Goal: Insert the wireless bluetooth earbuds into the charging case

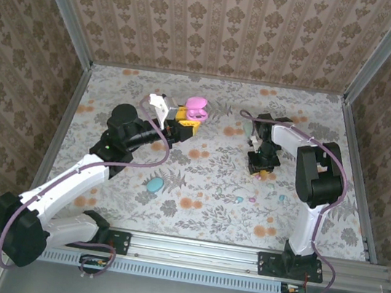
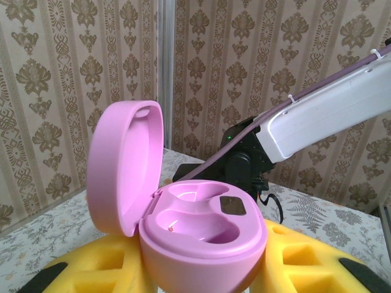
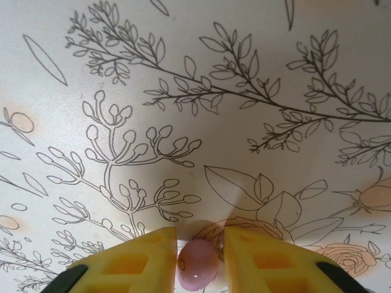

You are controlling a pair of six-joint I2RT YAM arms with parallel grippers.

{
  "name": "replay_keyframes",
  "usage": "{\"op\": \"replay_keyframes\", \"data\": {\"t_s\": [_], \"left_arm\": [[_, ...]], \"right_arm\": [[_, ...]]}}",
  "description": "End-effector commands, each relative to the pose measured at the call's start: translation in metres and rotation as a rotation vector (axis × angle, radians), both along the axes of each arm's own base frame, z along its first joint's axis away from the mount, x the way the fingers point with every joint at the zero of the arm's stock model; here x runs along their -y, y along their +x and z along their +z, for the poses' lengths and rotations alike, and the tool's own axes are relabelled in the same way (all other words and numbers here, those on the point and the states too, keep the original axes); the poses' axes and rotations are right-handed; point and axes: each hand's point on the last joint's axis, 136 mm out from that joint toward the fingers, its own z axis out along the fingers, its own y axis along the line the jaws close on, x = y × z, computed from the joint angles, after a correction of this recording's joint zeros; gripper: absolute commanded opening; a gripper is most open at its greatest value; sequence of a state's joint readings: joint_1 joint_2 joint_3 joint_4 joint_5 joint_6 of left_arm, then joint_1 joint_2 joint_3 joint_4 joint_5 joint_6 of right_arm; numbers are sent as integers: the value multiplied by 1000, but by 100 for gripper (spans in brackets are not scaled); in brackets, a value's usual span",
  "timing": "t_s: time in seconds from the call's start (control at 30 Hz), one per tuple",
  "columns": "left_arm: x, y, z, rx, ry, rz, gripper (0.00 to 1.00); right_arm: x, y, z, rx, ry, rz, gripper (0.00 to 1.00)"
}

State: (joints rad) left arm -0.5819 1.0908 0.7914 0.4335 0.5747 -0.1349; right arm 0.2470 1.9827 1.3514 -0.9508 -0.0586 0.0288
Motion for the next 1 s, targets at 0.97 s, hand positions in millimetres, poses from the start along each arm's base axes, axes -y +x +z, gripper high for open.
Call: {"op": "replay_keyframes", "data": {"t_s": [0.97], "left_arm": [[0,-2,5,21,-6,-3,35]], "right_arm": [[9,-1,15,20,-60,-90,33]]}}
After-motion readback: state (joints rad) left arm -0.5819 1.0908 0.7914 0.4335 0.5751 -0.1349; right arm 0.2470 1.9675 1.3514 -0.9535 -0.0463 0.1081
